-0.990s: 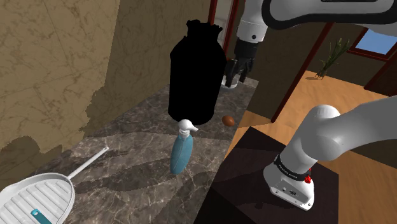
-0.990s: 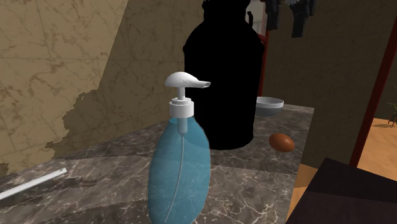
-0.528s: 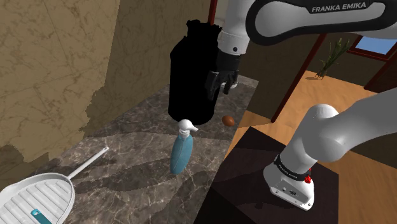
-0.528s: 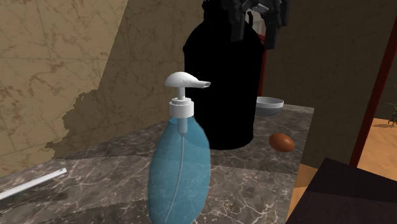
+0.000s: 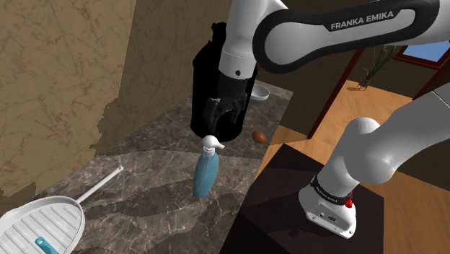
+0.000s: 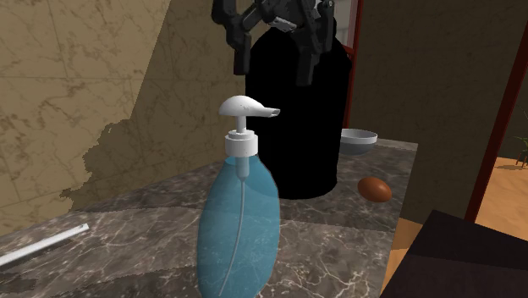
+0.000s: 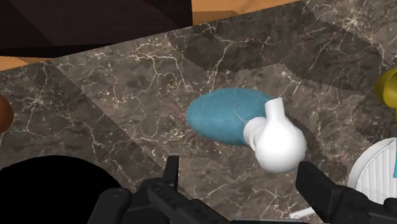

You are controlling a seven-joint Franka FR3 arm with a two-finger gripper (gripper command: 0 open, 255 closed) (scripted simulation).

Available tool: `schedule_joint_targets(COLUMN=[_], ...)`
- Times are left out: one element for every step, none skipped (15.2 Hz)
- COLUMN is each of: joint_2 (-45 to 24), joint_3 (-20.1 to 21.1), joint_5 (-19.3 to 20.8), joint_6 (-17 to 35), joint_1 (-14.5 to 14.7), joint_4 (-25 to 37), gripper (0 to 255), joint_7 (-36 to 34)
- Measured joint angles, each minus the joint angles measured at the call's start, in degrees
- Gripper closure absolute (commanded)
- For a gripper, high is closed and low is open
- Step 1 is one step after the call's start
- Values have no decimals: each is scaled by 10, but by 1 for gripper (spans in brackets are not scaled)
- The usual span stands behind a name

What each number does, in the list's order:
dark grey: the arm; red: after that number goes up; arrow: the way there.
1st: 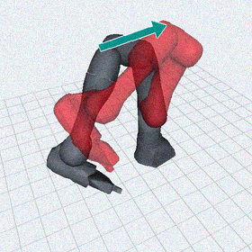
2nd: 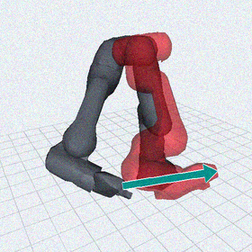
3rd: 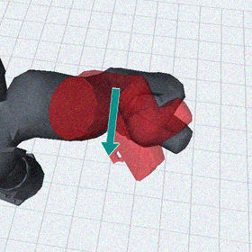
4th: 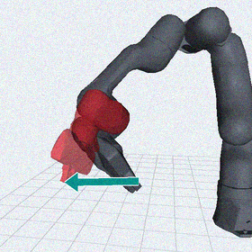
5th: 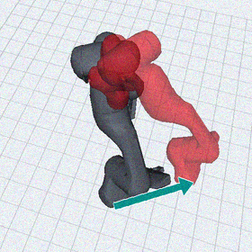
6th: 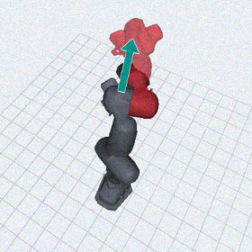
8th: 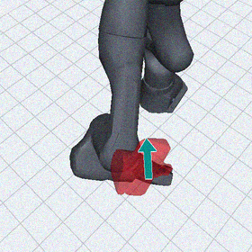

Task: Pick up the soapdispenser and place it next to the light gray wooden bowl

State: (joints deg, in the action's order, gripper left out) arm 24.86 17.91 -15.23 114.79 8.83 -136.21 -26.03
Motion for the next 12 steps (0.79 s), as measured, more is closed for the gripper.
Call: schedule_joint_targets(joint_2=[-15,-27,-42,-47,-52,-58,-63,-67,-70,-74,-77,-80], joint_3=[10,17,28,32,35,38,40,42,43,45,46,47], joint_5=[-2,-3,-4,-5,-5,-5,-6,-6,-6,-6,-6,-6], joint_6=[11,20,27,35,44,53,61,69,78,86,92,96], joint_1=[4,6,9,11,11,12,12,13,13,13,14,14], joint_4=[8,14,25,23,21,18,15,11,6,2,-1,-2], gripper=[0,0,0,0,0,0,0,0,0,0,0,0], joint_7=[-10,-16,-27,-31,-32,-34,-36,-37,-35,-36,-37,-37])
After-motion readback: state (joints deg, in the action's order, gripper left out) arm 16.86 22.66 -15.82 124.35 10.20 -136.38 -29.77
